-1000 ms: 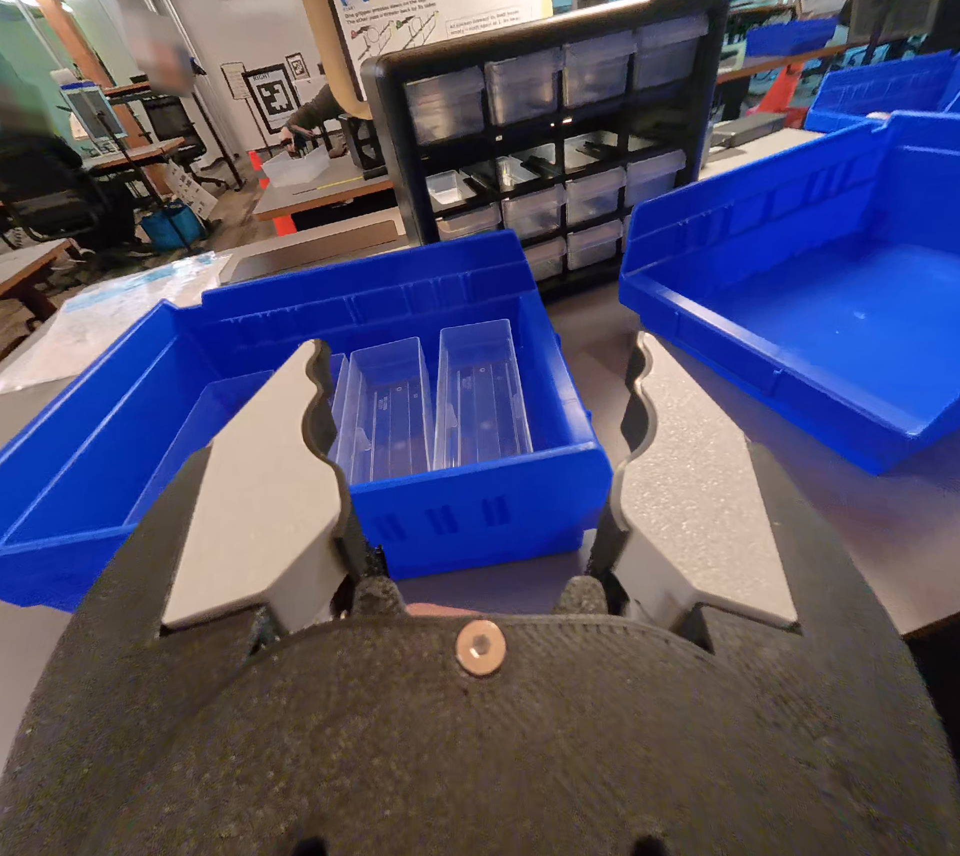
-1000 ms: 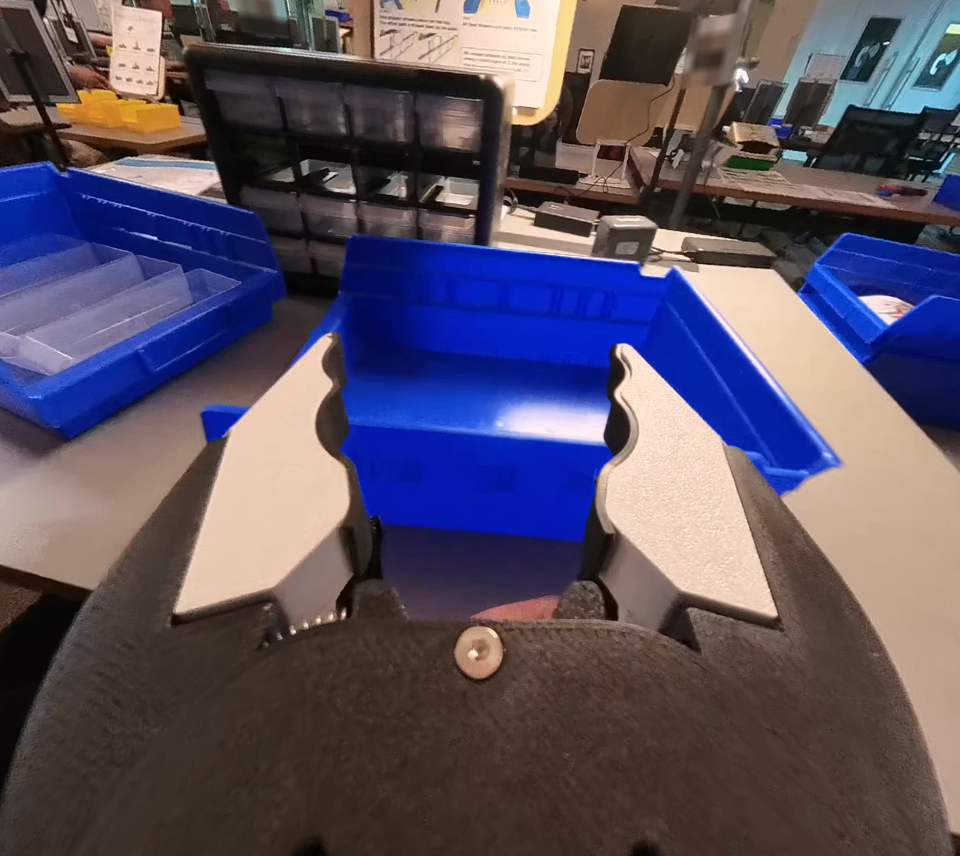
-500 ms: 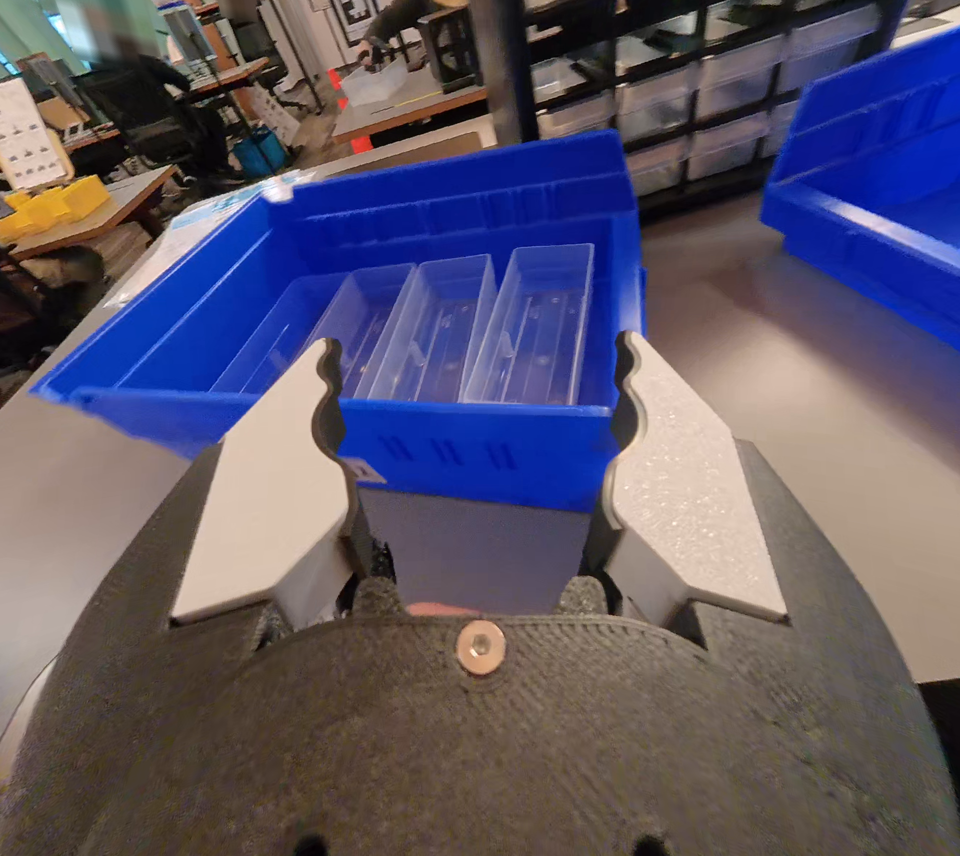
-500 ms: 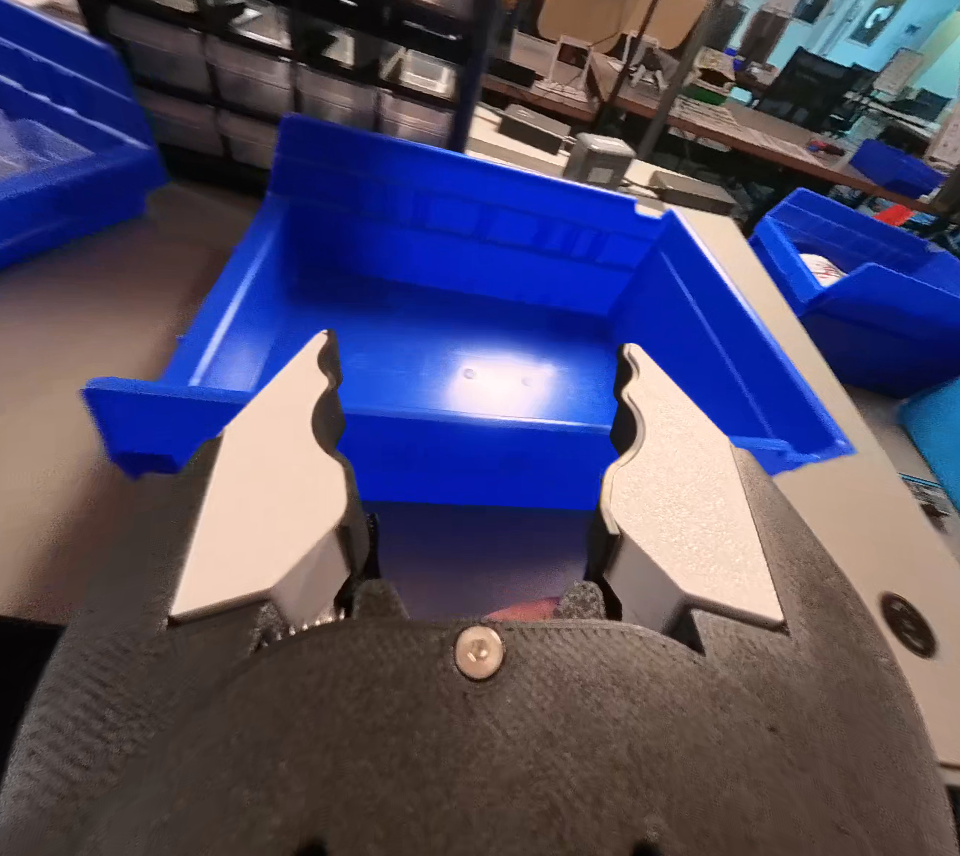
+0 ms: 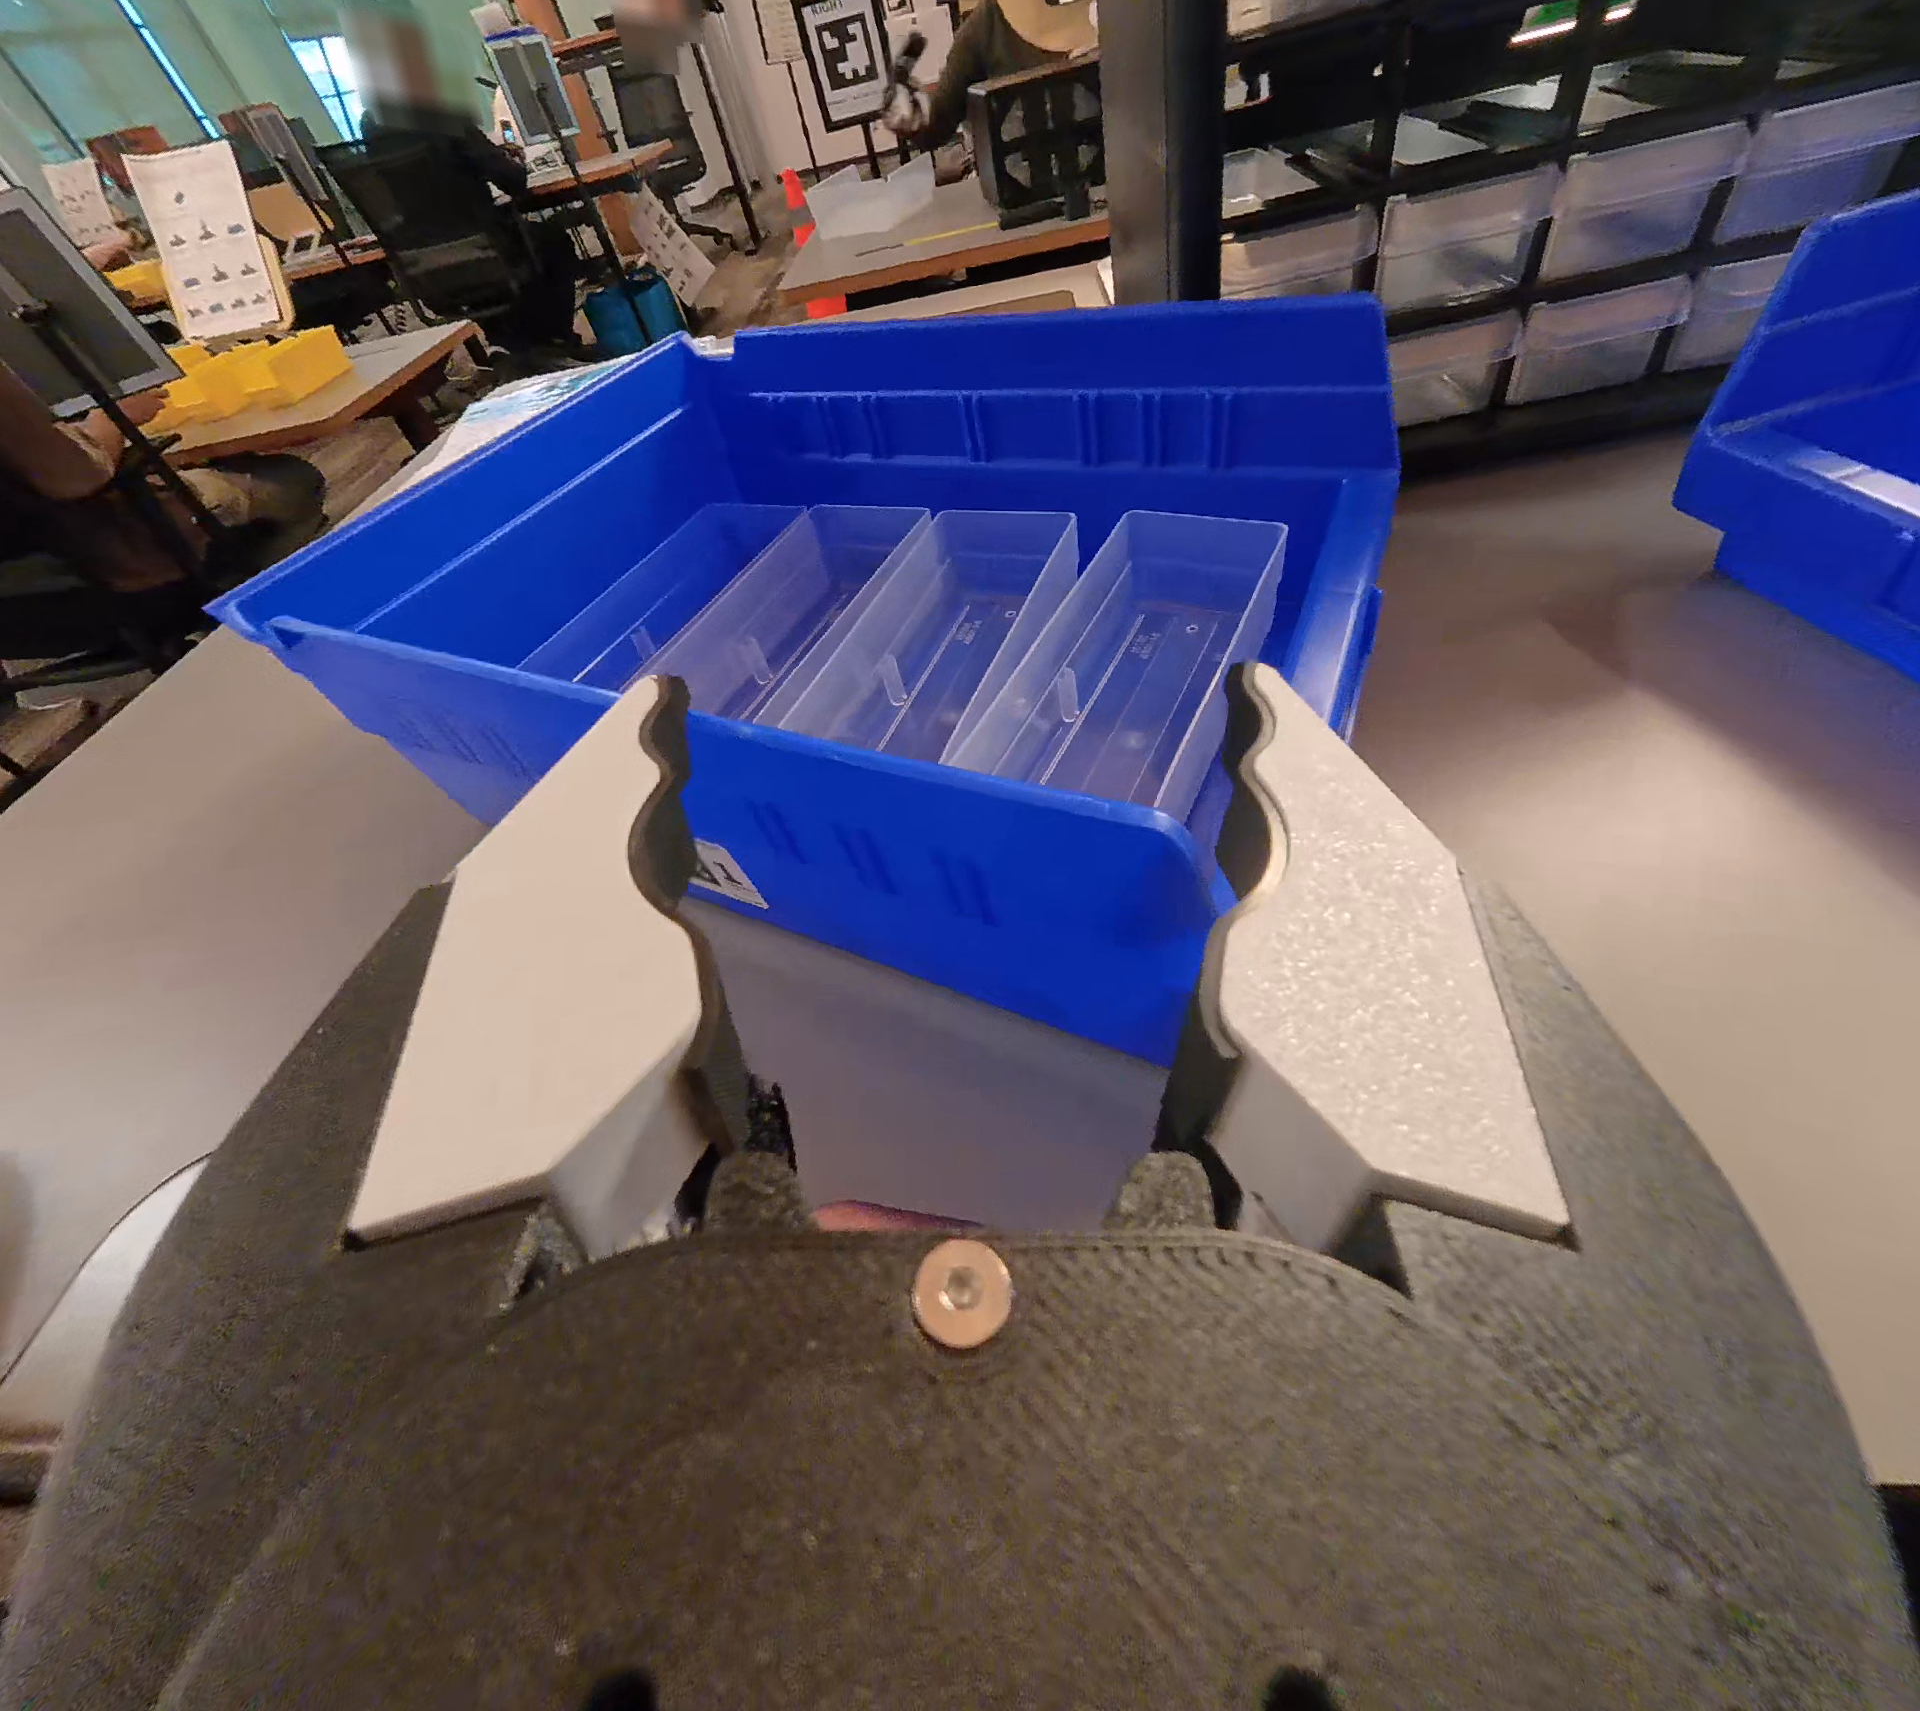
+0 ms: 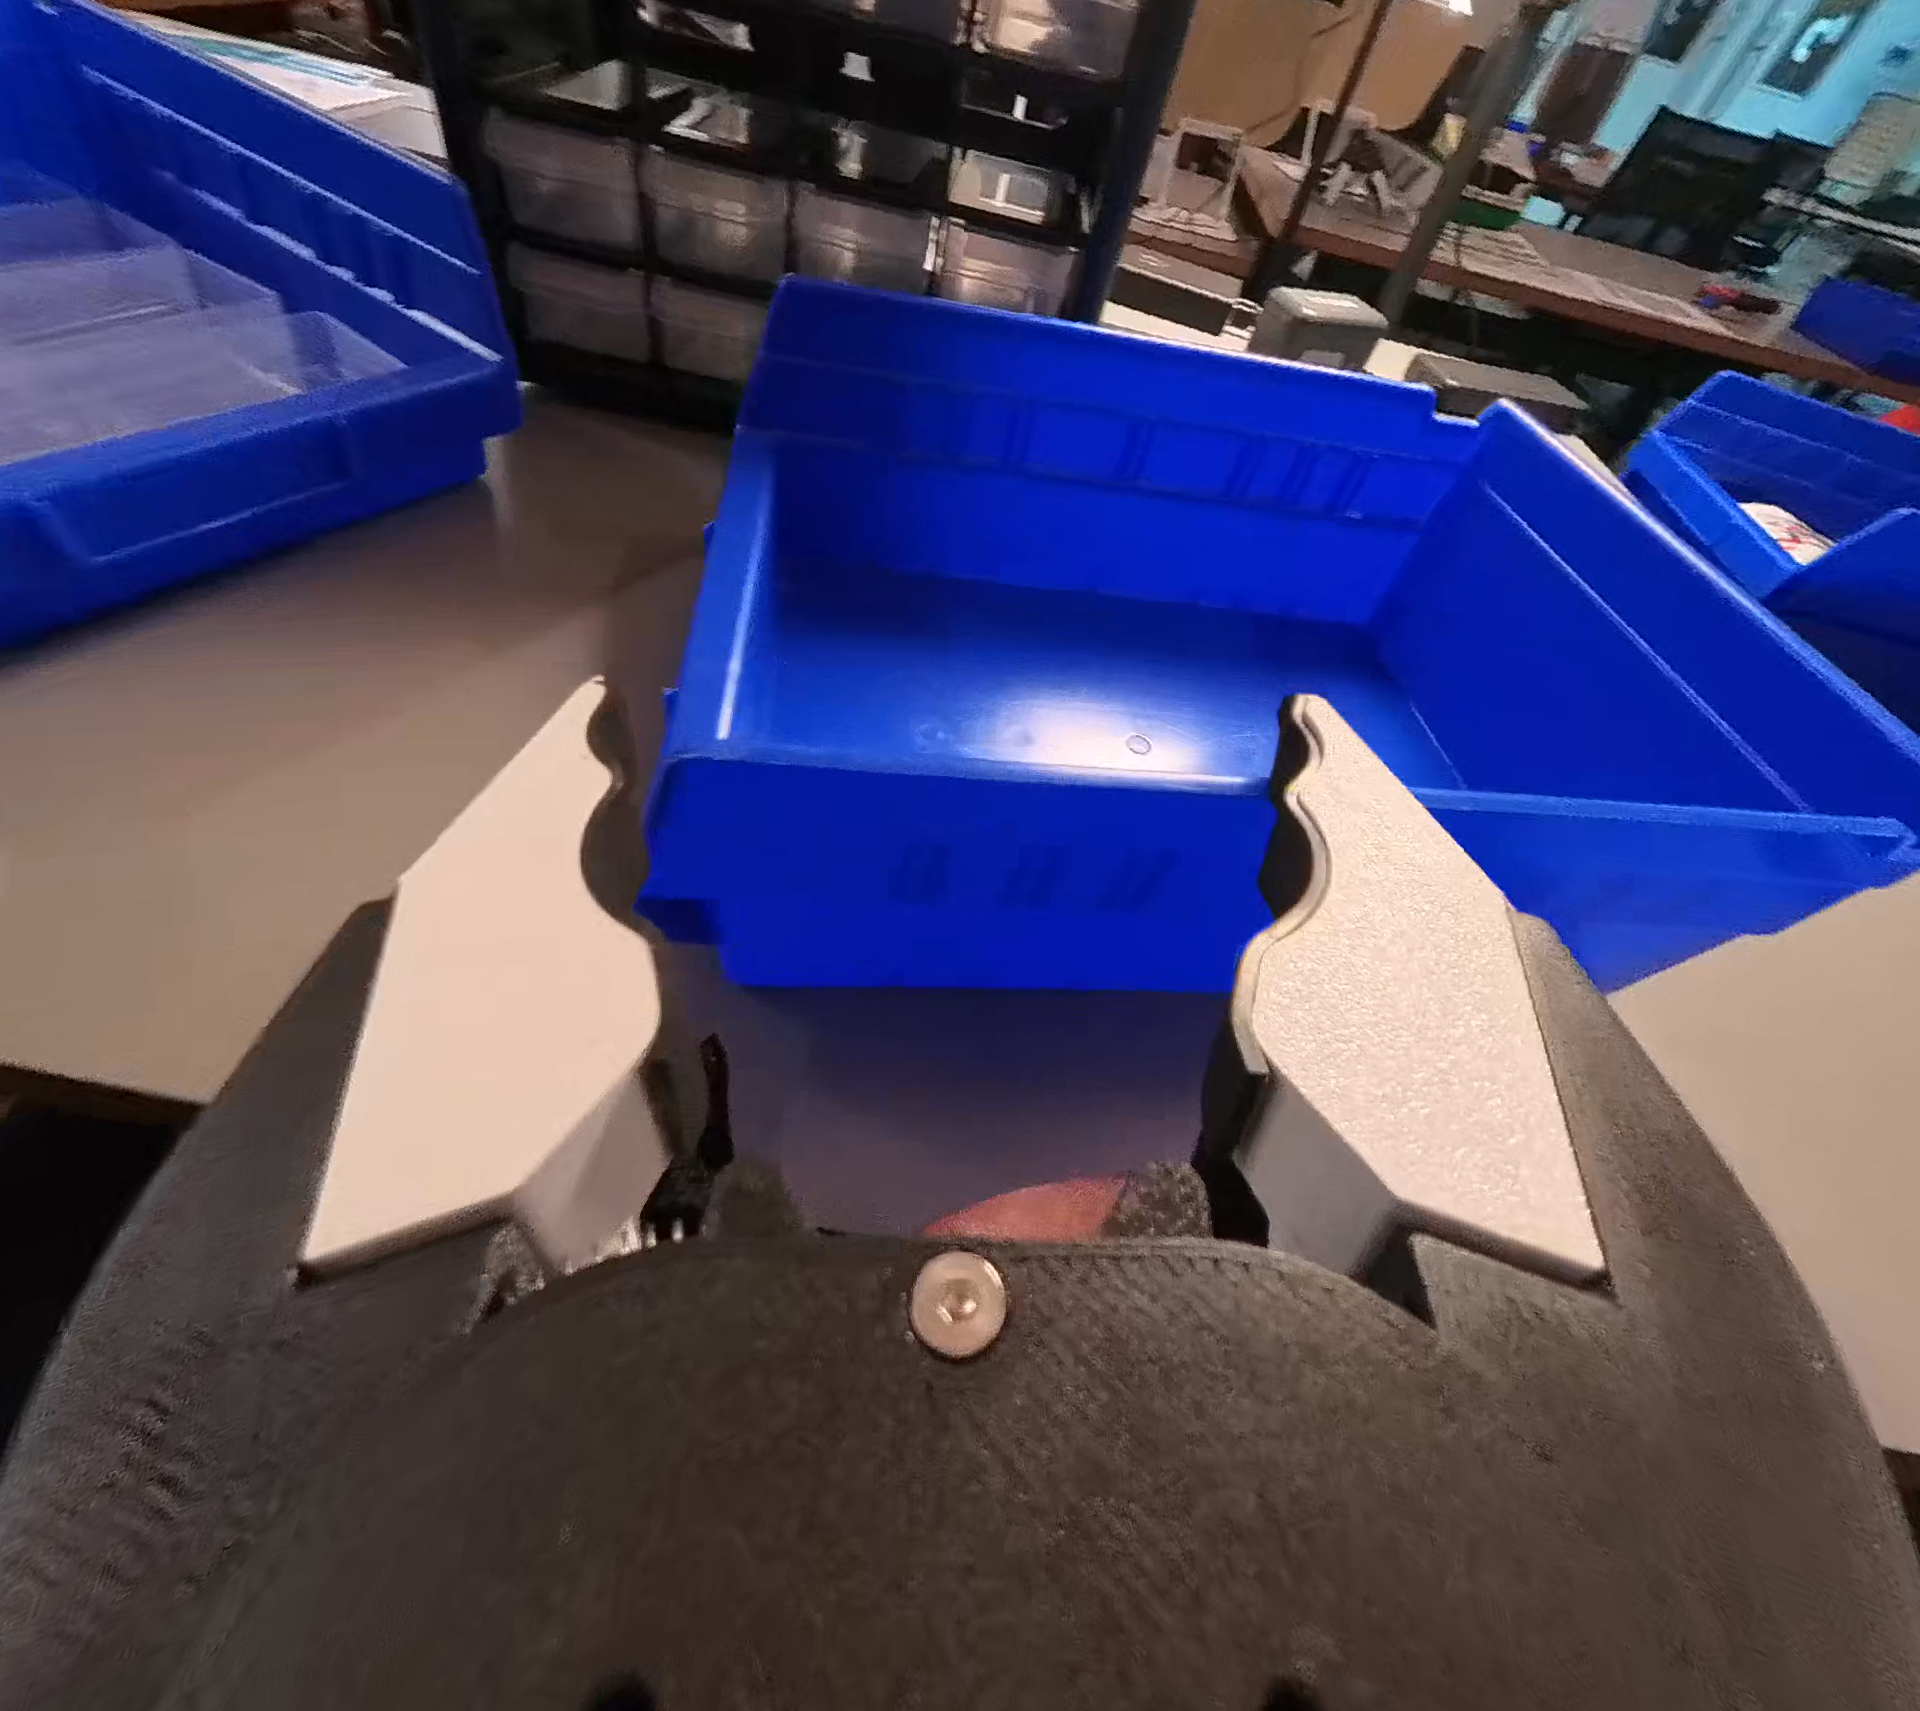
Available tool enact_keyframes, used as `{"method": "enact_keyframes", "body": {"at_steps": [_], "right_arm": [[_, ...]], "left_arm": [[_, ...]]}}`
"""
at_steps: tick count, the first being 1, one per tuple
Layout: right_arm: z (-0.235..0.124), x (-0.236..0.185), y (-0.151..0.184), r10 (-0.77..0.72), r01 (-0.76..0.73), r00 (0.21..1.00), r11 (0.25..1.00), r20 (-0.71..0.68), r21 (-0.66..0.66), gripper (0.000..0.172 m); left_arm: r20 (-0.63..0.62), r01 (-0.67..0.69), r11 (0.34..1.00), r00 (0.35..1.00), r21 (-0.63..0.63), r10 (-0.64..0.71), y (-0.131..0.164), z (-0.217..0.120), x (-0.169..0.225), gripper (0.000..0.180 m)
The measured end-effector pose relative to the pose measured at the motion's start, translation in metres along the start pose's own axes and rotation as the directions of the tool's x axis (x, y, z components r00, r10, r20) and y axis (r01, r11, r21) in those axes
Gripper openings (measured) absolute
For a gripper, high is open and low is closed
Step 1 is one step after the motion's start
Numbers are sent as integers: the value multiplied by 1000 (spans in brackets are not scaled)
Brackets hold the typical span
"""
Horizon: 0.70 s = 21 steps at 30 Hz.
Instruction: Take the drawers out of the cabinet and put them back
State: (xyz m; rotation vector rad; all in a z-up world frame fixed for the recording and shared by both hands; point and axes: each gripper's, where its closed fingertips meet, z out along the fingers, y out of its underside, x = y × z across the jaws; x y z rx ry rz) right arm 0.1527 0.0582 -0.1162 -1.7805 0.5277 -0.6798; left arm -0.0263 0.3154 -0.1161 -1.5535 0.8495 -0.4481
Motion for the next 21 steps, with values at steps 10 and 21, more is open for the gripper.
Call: {"method": "enact_keyframes", "body": {"at_steps": [10,21], "right_arm": [[-35,101,27,-171,152,971,980,-165,-125,112],[-8,55,-17,-13,14,1000,999,-4,49,100]], "left_arm": [[233,21,999,972,-47,-10,26,-19,-104,92],[-125,27,996,992,84,-17,-29,2,3,79]]}}
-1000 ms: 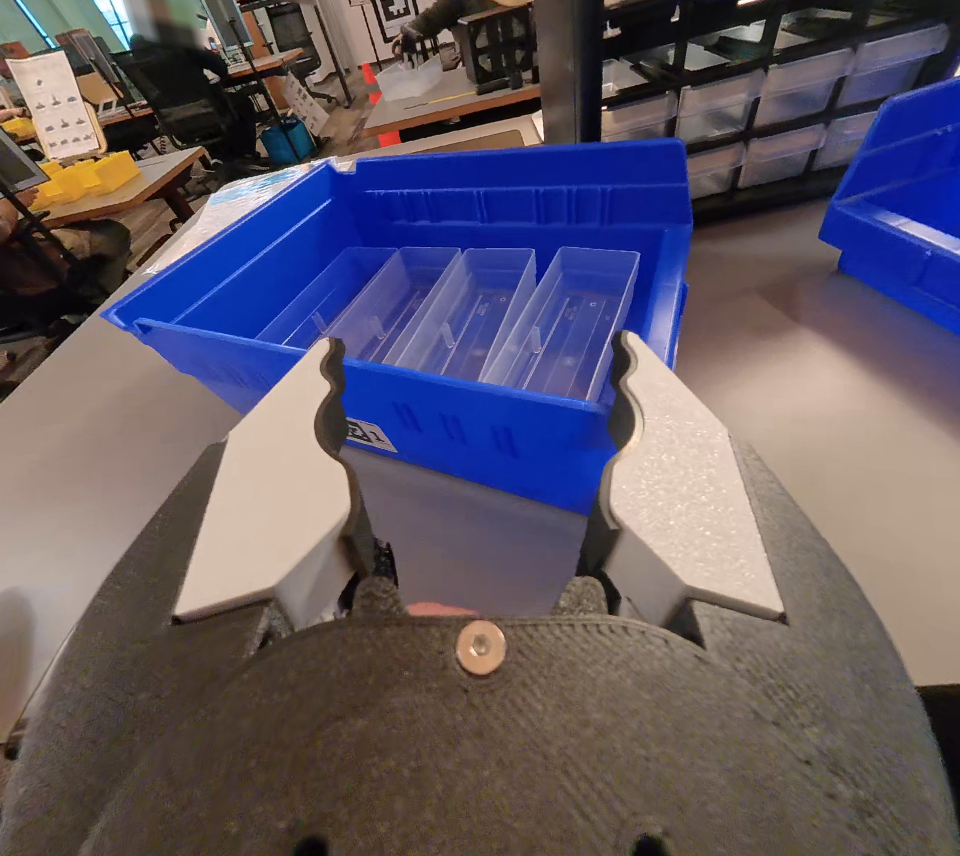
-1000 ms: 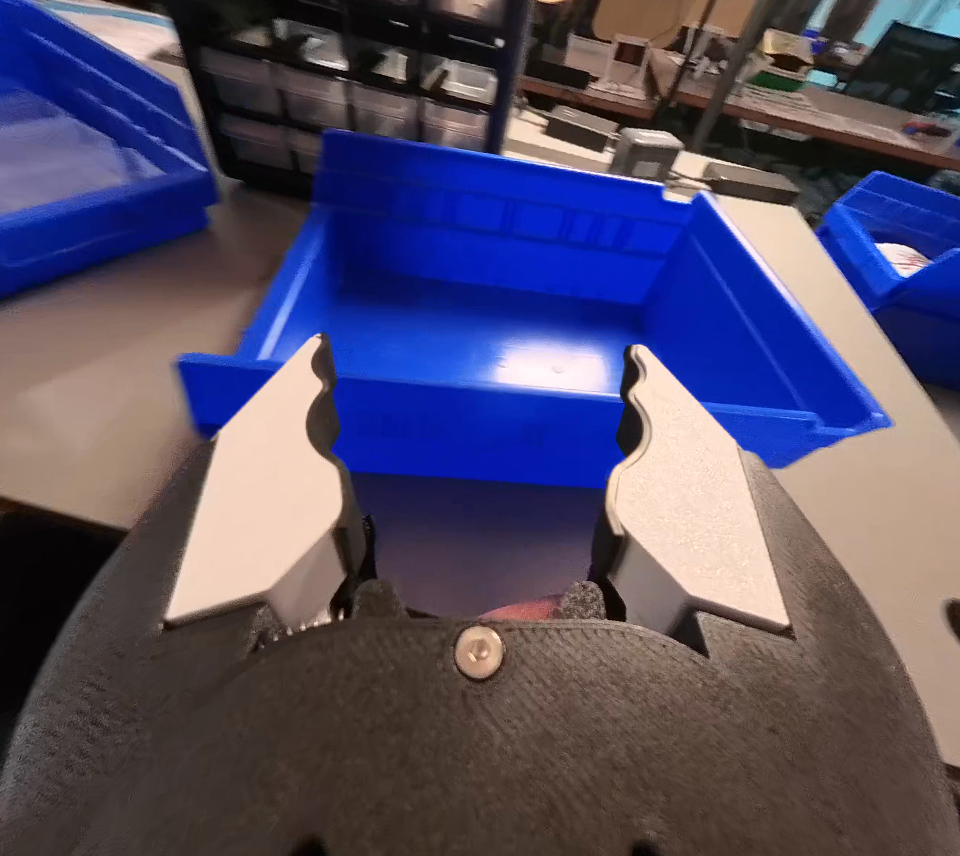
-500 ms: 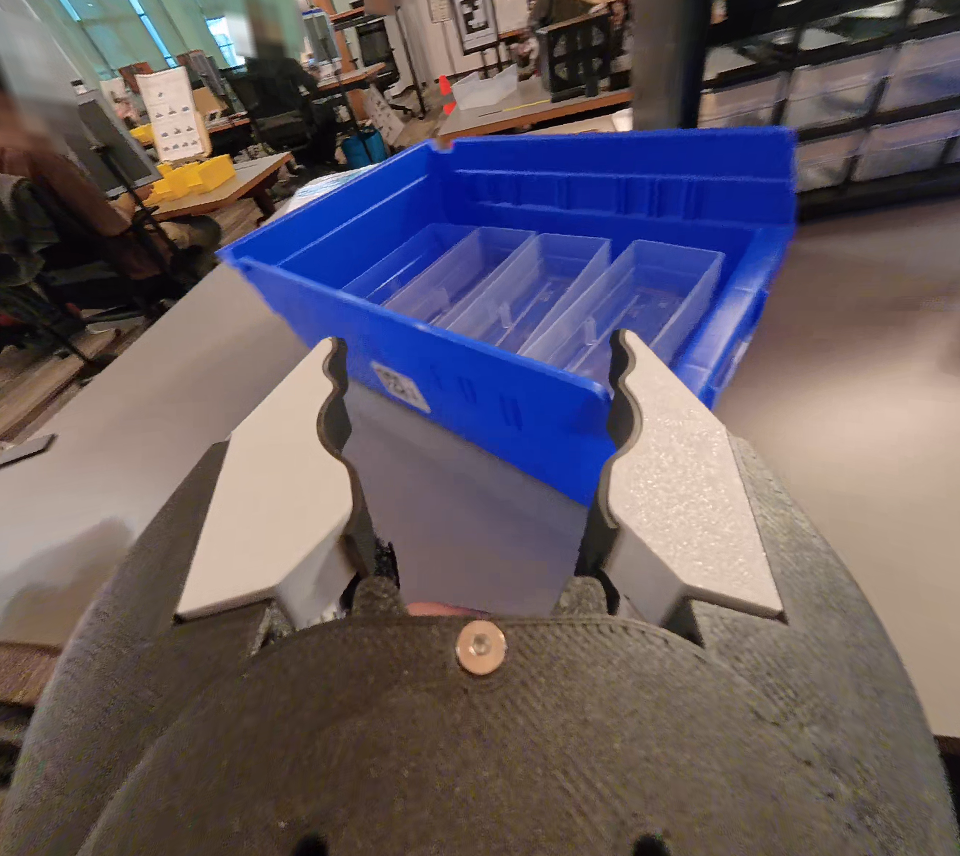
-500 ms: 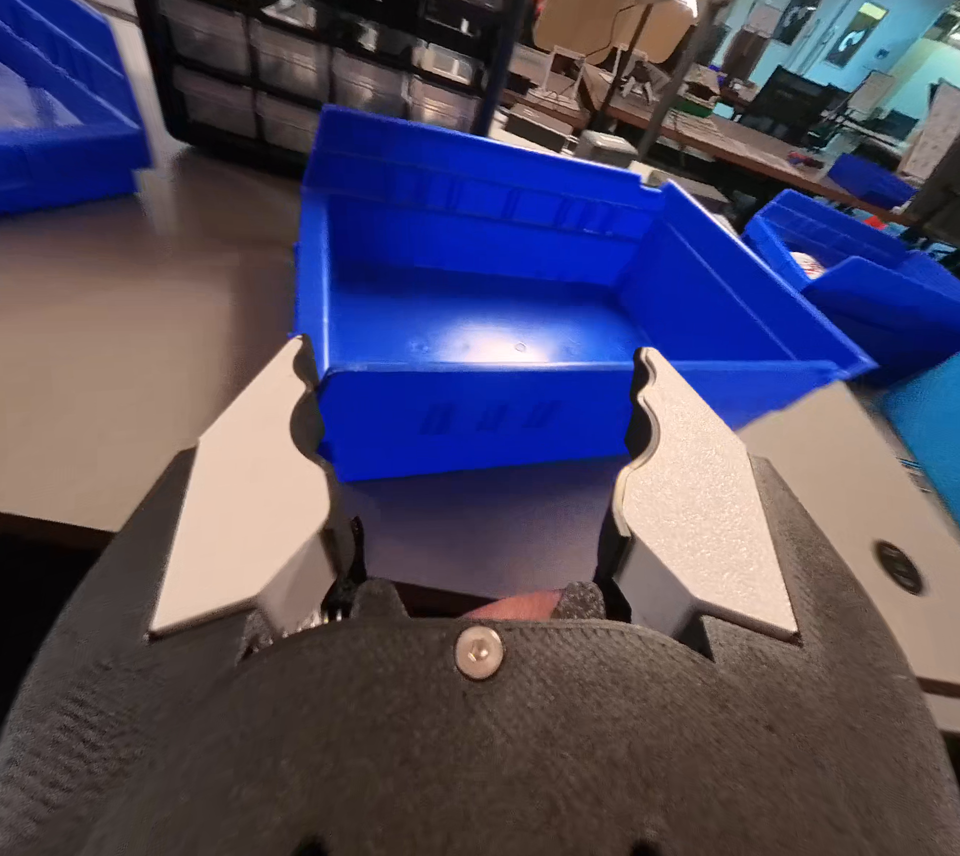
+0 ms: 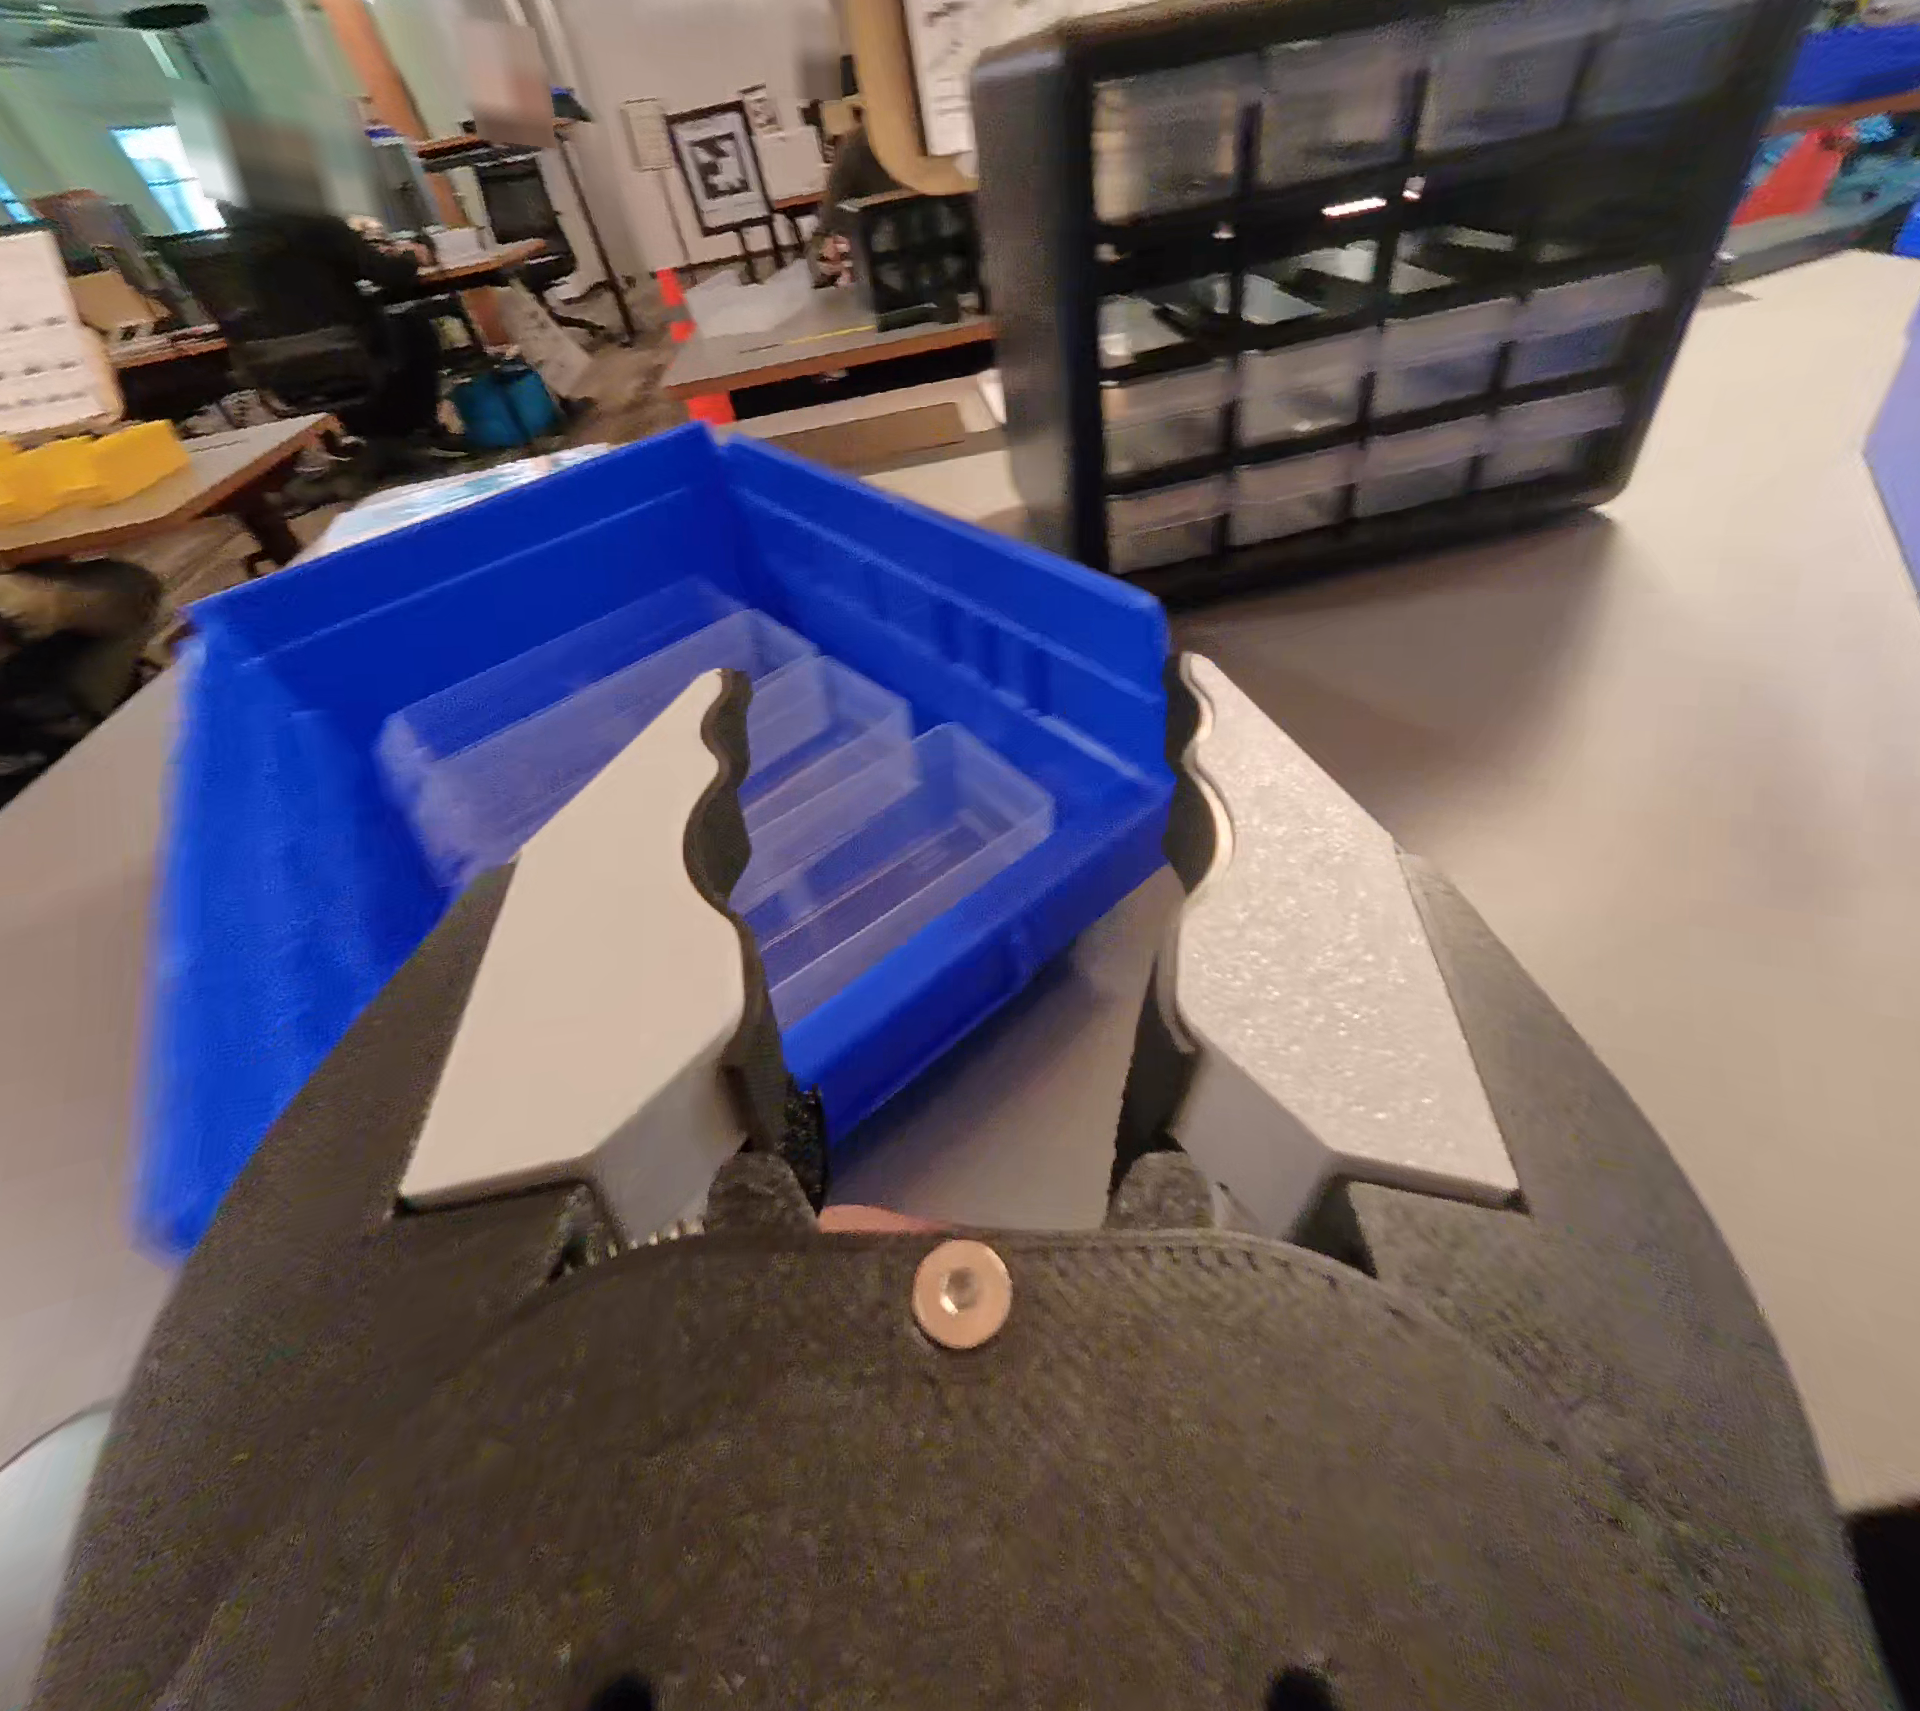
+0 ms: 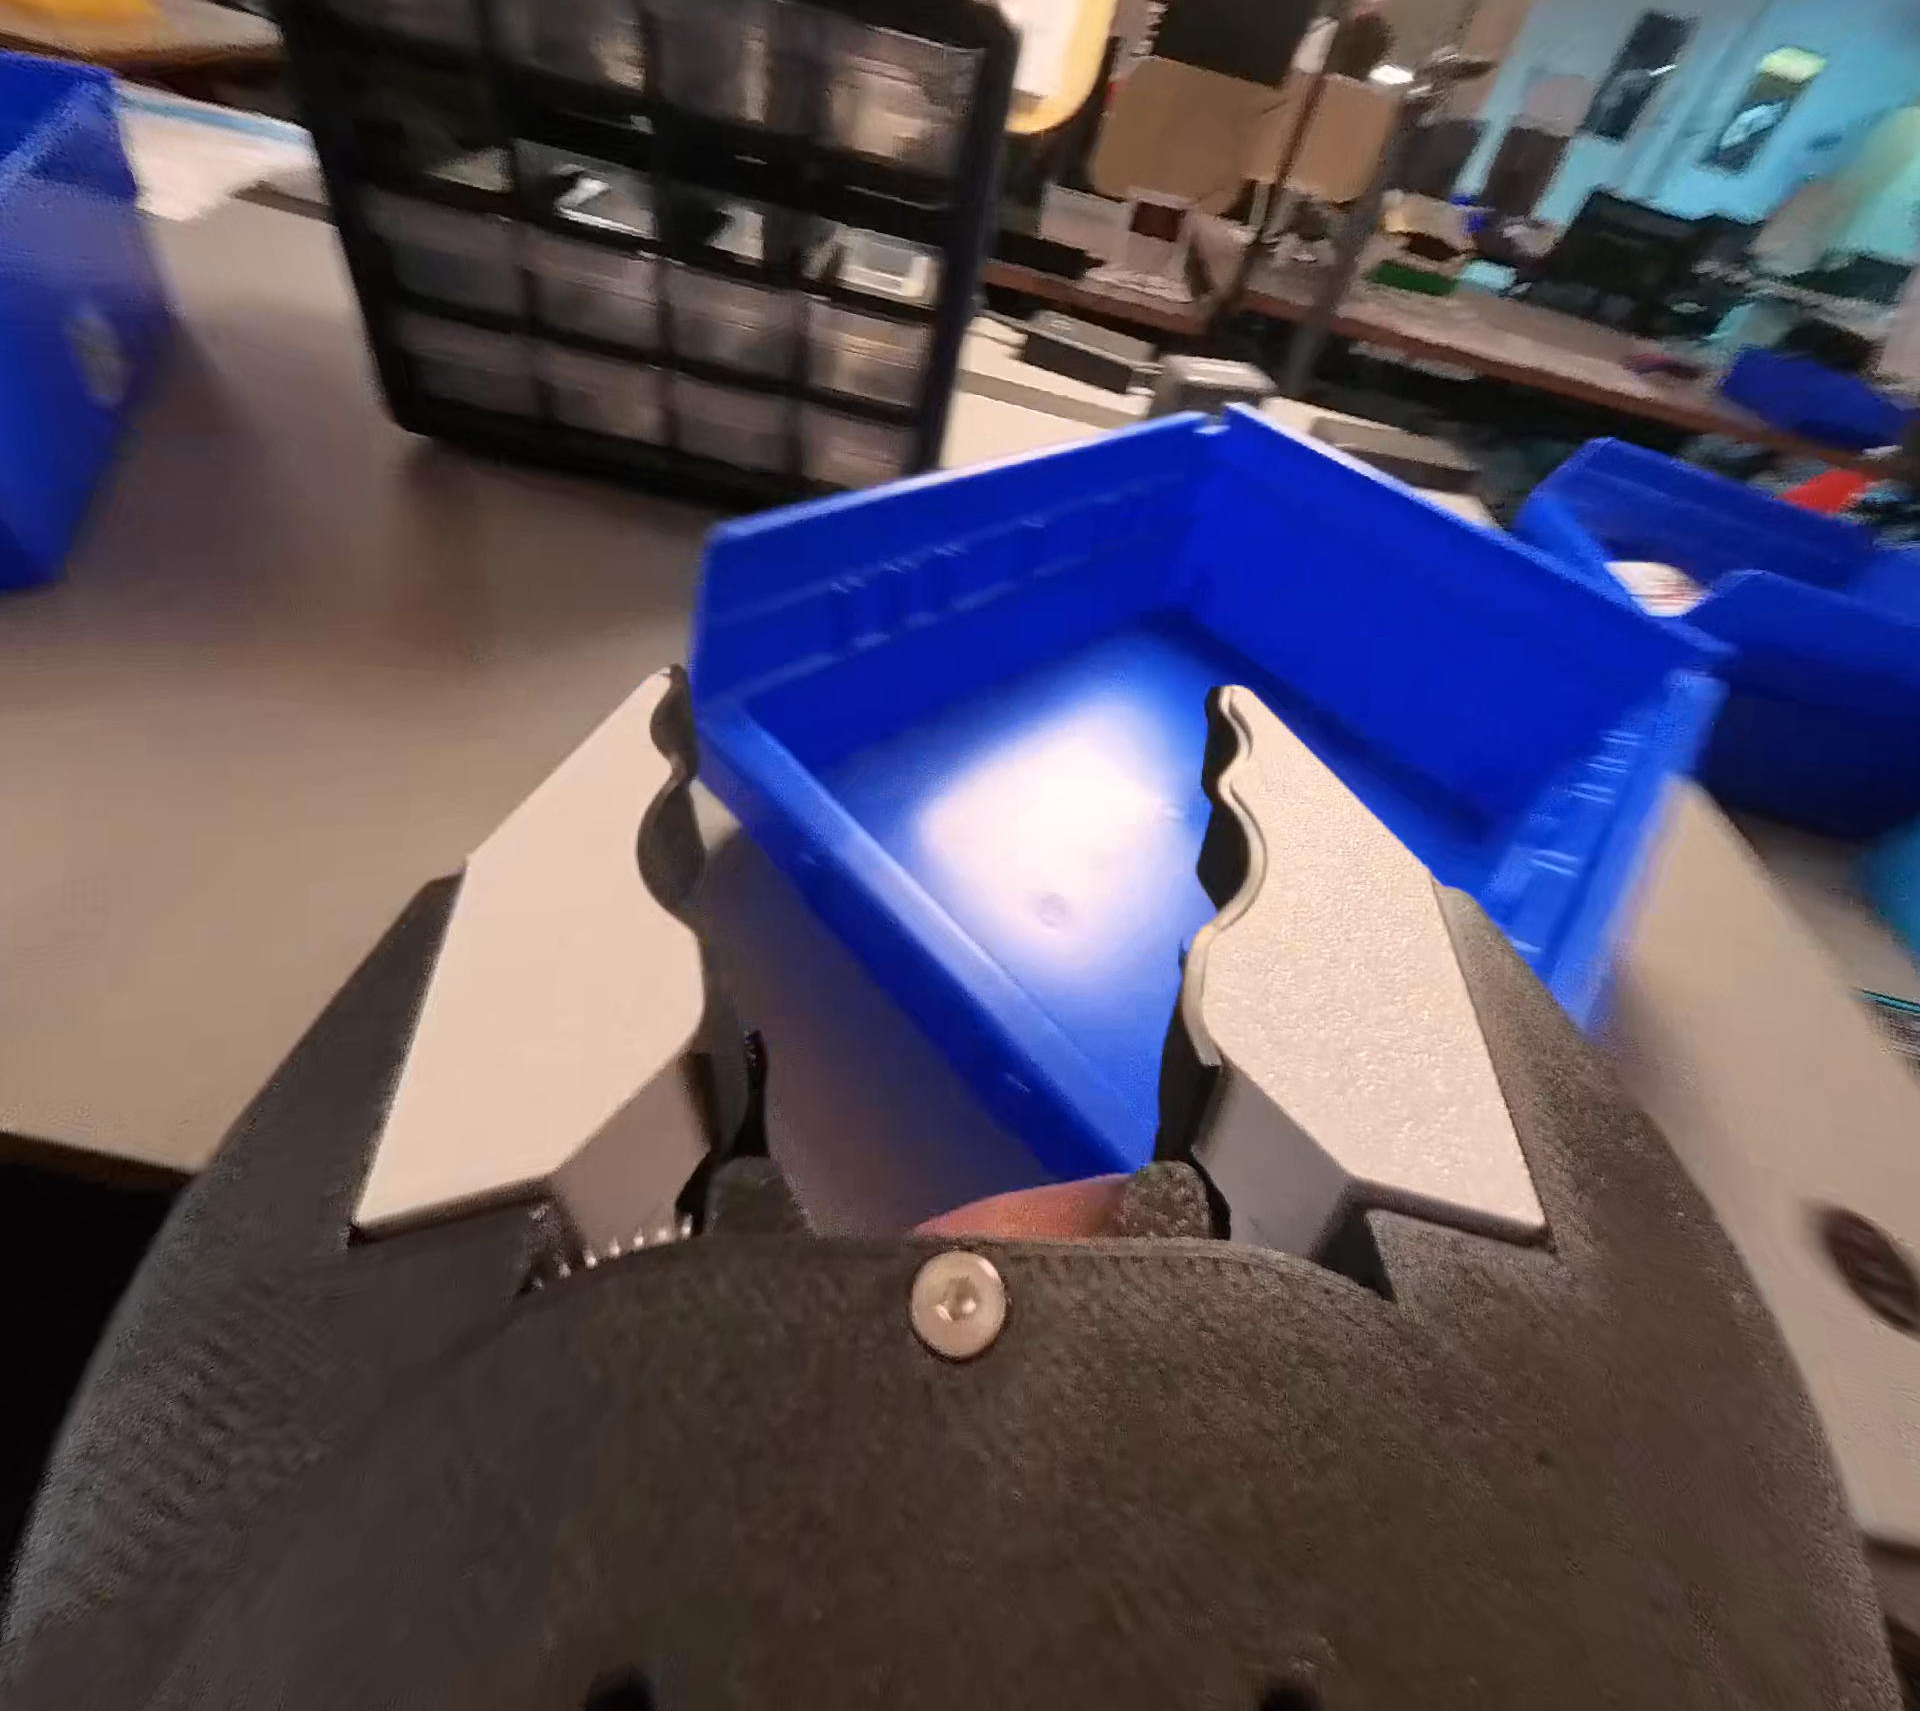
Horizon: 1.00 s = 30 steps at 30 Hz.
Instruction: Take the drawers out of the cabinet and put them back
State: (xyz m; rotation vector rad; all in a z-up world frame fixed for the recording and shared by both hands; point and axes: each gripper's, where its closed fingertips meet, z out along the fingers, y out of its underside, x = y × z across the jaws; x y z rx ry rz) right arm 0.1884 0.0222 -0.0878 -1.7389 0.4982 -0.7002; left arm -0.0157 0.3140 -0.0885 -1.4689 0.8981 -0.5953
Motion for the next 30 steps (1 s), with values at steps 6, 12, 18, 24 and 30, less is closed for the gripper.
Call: {"method": "enact_keyframes", "body": {"at_steps": [6,12,18,24,30], "right_arm": [[73,-47,-12,62,-62,998,998,32,-3,93],[87,-24,-2,126,-126,992,992,-8,-19,60],[51,36,34,169,-174,982,983,-83,-61,45],[51,-33,27,134,-128,987,989,91,-75,68],[74,-34,27,126,-122,992,988,27,-98,62]], "left_arm": [[-49,-36,992,998,-120,31,14,69,46,72],[19,-8,994,1000,-112,11,29,71,18,65],[144,23,997,989,-69,-13,38,32,-39,40],[180,-14,994,983,-109,34,45,40,-48,48],[237,-11,995,971,-98,34,44,43,-69,24]]}}
